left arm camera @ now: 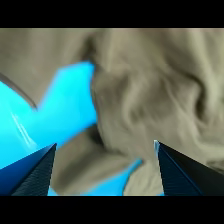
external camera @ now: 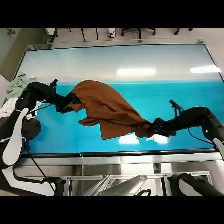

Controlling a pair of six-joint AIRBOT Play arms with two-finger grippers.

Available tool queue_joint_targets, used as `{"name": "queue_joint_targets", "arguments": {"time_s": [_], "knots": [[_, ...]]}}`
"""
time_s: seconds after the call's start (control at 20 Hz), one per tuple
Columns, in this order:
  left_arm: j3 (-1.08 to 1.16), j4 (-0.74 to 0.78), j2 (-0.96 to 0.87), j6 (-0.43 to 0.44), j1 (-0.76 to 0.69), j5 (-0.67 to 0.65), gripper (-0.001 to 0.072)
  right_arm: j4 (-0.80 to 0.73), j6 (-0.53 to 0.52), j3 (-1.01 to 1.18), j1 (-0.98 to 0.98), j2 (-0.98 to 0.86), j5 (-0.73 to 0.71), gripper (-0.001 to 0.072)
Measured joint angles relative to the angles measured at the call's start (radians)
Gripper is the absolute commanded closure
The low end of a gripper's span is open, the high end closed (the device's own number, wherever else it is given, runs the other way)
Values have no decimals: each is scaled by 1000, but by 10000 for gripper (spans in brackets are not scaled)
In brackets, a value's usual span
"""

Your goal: Fold the shirts.

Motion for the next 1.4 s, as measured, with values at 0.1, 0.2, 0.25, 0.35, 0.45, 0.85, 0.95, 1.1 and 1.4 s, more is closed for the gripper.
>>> {"name": "queue_joint_targets", "arguments": {"time_s": [0.1,0.2,0.25,0.35,0.45,0.85,0.95,1.1,1.4], "knots": [[20,-19,-68,10,-1,-19,13,8,-7,-1,49,-47,54,212],[56,-24,-134,17,-9,-34,75,14,-10,-2,79,-76,99,436],[74,-28,-160,18,-16,-33,186,14,-10,-1,88,-84,114,524],[109,-27,-202,22,-25,-30,239,17,-13,2,99,-93,136,588],[136,-29,-228,24,-29,-35,239,18,-14,3,104,-97,147,685],[175,-51,-294,16,-101,-147,693,21,-21,4,109,-100,180,686],[177,-50,-296,17,-134,-179,694,19,-25,9,109,-101,182,686],[175,-29,-265,21,-162,-206,694,16,-41,43,90,-91,167,686],[286,-43,151,24,-108,-263,695,17,-82,352,-59,55,39,686]]}}
